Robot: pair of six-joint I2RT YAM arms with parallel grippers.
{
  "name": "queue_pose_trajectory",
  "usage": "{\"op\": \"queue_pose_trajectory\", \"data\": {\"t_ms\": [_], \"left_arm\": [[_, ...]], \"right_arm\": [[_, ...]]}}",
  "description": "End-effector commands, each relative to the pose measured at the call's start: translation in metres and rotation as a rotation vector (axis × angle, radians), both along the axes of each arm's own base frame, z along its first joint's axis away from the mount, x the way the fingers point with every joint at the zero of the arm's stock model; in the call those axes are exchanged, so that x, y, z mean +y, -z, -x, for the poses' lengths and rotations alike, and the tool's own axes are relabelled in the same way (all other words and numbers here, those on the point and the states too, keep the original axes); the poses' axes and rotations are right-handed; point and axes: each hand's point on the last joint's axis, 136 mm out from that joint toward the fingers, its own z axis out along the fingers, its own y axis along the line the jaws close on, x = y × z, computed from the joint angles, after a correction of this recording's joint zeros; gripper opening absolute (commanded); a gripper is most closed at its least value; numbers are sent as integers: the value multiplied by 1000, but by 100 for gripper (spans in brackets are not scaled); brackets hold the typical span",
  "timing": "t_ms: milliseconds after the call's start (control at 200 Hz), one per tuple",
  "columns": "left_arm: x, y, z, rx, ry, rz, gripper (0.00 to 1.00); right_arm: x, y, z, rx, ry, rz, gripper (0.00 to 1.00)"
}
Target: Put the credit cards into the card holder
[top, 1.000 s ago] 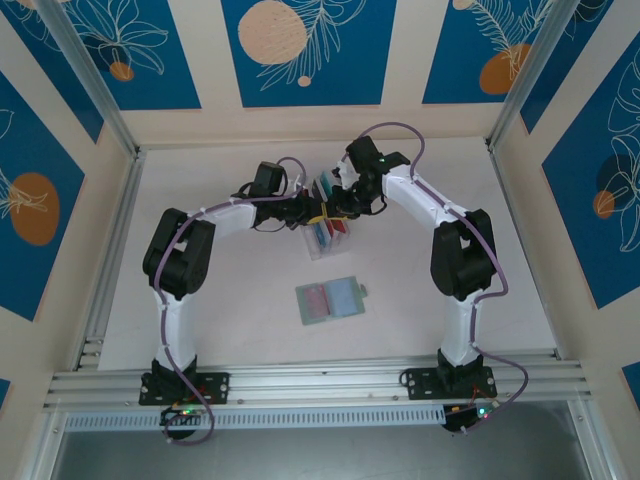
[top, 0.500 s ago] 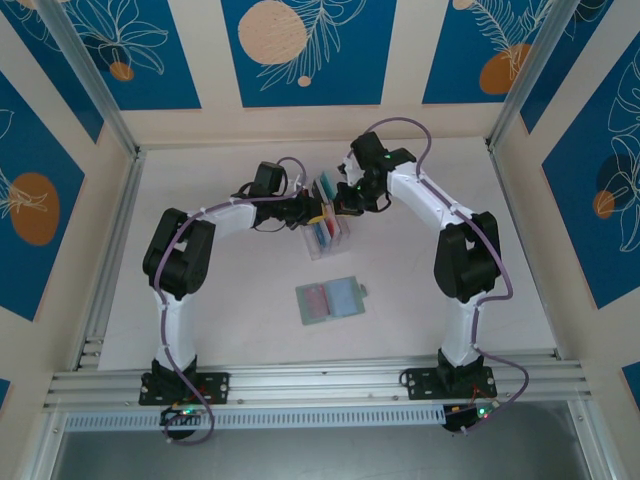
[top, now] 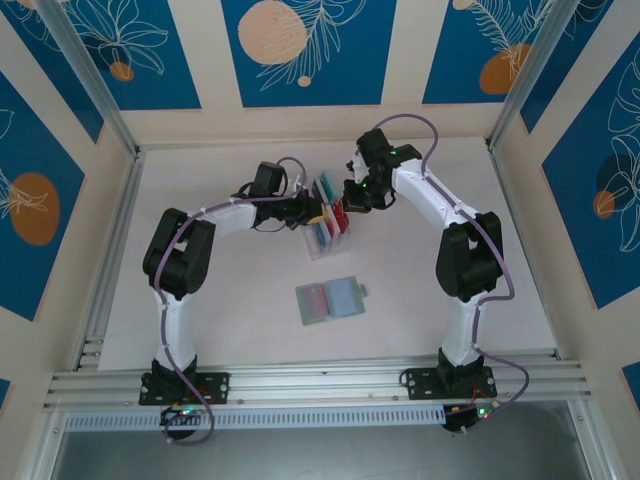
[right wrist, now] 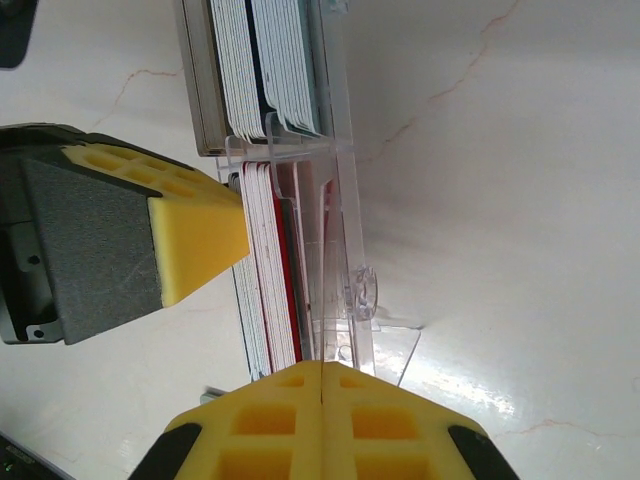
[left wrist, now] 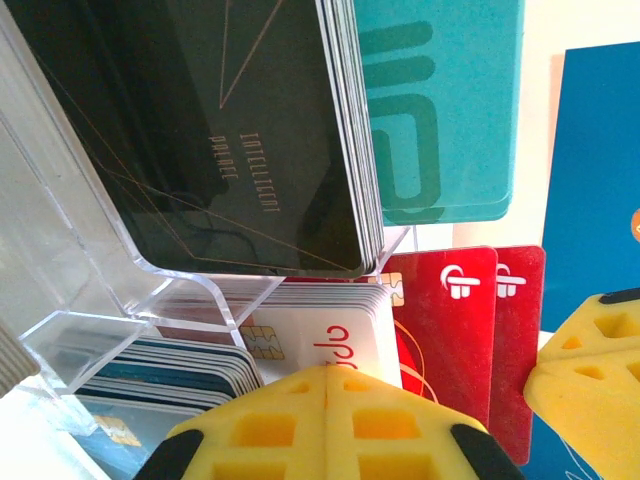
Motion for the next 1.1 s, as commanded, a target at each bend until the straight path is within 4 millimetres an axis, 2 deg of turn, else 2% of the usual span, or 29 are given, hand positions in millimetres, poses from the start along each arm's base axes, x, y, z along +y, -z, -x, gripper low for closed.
{"op": "queue_pose_trajectory", "data": {"t_ms": [0, 170, 400, 665, 775, 865, 980, 1095], "left_arm": [[2, 8, -3, 3, 5, 5, 5], [3, -1, -4, -10, 8, 12, 5], [8, -27, -6, -47, 11, 32, 5], [20, -61, 0, -95, 4, 58, 5], [27, -76, 13, -120, 5, 64, 5], [35, -77, 33, -122, 3, 45, 6], [50, -62, 64, -115, 2, -31, 6], [55, -39, 103, -92, 44, -129, 7]], "right_arm": [[-2, -31, 2, -51, 11, -30, 0], [-5, -47, -2, -108, 31, -38, 0], [-19, -75, -6, -202, 92, -32, 0], [-29, -89, 1, -243, 128, -40, 0], [-27, -98, 16, -257, 111, -80, 0], [-22, -102, 37, -259, 80, -140, 0], [-11, -101, 69, -246, 22, -250, 0], [2, -84, 103, -193, -48, -347, 0]]}}
